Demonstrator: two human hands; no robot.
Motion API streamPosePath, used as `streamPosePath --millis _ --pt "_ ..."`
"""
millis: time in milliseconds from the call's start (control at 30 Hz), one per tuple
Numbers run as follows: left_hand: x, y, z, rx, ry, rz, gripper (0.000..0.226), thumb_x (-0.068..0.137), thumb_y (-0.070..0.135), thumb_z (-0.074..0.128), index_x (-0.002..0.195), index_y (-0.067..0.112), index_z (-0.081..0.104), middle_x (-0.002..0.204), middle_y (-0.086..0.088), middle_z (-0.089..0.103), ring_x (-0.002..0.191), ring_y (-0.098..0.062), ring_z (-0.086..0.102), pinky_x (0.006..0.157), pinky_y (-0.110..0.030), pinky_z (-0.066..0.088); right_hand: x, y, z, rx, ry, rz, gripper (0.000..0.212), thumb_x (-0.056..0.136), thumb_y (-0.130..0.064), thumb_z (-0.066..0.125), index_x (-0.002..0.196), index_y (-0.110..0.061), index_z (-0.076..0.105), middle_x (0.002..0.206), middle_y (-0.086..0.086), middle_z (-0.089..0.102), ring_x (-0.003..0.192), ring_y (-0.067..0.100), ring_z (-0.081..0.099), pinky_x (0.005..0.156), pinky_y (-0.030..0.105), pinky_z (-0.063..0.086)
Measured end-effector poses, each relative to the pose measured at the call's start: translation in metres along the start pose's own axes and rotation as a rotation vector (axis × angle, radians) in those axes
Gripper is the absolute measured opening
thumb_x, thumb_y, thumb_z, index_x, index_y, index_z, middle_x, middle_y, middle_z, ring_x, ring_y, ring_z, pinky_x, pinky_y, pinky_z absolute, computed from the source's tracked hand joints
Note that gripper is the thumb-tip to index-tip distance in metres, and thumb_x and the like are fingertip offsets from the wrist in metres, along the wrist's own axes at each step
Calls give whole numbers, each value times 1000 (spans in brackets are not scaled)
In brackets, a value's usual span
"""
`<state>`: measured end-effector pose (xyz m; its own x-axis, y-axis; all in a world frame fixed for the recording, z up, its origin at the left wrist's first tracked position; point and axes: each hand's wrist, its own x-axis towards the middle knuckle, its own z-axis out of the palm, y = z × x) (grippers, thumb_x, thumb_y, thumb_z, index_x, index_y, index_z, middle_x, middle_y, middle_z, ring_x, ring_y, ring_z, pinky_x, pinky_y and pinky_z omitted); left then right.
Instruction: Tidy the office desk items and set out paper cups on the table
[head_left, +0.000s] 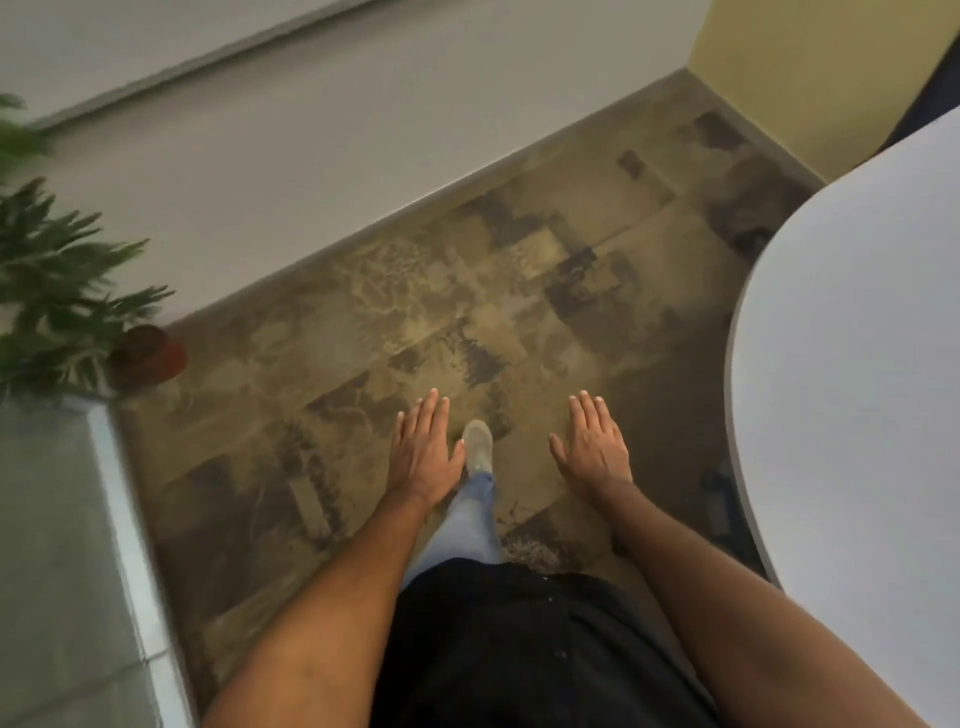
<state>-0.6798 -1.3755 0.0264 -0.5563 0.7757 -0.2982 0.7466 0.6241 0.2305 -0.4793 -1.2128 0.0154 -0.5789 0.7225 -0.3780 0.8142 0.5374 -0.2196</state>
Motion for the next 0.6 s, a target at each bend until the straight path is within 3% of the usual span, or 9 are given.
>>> streamPosePath --millis 233,400,600 --pt "191 41 -43 48 -104 196 72 99 44 46 160 16 20 169 -4 10 156 -22 13 127 -46 9 116 44 -71 34 52 239 74 104 -54 31 162 -12 12 171 6 9 158 25 4 128 39 12" --pt "301 101 -79 74 -127 381 71 100 43 44 160 15 18 169 -5 10 156 -23 12 128 -47 9 179 76 -121 117 115 440 73 105 -52 35 161 -9 18 170 10 14 158 29 8 128 38 9" --pt "420 176 -95 125 -155 511 72 97 42 49 159 15 23 169 -6 14 155 -24 16 127 -47 10 258 110 -157 178 144 557 73 105 -54 31 162 -12 15 170 7 11 158 27 5 129 39 9"
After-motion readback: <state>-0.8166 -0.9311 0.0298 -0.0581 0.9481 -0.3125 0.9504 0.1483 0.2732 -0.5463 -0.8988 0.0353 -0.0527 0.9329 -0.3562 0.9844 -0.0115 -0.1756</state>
